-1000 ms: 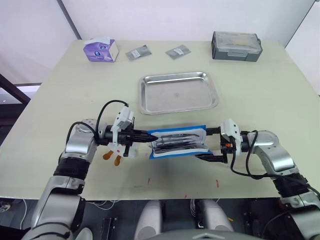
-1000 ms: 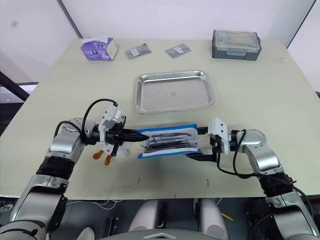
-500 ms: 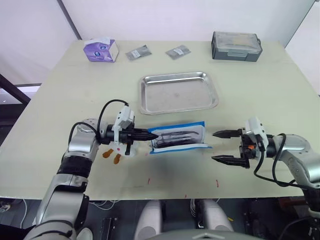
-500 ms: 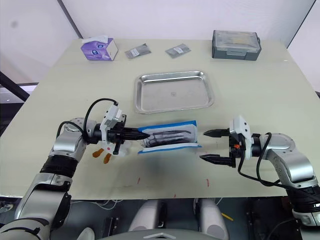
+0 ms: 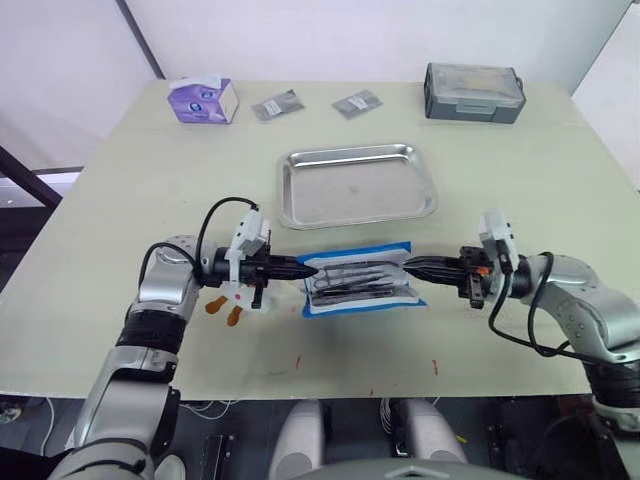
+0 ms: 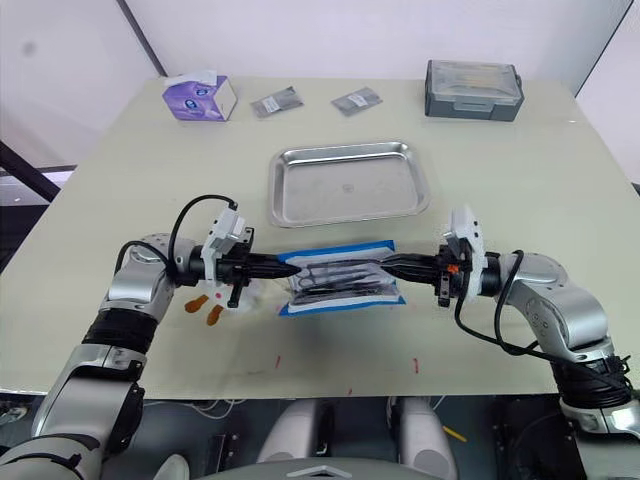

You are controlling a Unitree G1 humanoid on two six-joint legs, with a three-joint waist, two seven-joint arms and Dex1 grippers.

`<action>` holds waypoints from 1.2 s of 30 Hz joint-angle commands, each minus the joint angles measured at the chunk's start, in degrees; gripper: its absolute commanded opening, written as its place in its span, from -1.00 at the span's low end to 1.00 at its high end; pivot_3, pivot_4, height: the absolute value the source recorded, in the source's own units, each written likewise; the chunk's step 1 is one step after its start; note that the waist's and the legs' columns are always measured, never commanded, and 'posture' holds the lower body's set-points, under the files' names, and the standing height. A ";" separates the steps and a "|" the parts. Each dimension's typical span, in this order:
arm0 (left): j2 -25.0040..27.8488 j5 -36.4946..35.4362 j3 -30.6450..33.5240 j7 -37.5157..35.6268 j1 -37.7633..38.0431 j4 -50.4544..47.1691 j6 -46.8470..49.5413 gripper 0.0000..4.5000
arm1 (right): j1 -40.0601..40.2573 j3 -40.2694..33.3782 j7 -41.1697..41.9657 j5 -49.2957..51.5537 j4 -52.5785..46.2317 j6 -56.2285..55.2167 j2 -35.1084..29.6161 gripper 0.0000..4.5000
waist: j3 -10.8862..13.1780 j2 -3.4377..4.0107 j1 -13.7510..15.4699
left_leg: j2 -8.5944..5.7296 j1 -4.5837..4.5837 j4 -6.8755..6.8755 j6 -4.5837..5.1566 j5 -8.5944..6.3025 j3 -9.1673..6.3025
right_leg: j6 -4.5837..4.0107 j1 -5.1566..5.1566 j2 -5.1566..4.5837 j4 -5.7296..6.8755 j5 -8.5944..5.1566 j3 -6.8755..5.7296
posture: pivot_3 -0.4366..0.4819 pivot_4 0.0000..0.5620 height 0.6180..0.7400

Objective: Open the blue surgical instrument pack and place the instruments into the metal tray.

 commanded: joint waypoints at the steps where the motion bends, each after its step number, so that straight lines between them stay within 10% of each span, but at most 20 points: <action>1: 0.19 -0.46 1.26 -0.50 -0.72 -1.18 -0.26 -1.00 | 1.02 2.33 -0.10 -1.74 -2.58 -0.75 -0.05 -0.95 | 0.00 0.00 0.00 | 0.00 0.00 0.00 0.00 0.00 0.00 | 0.00 0.00 0.00 0.00 0.00 0.00 | -0.05 -0.47 0.91; 36: -6.17 10.66 -0.88 9.87 -9.83 16.84 1.05 -1.00 | 11.47 11.15 0.66 -14.72 5.76 -11.93 2.40 -0.95 | -0.09 -0.07 0.06 | -0.03 0.16 0.05 0.00 0.00 -0.05 | 0.01 0.20 0.00 -0.02 0.00 -0.07 | -0.05 -0.47 0.91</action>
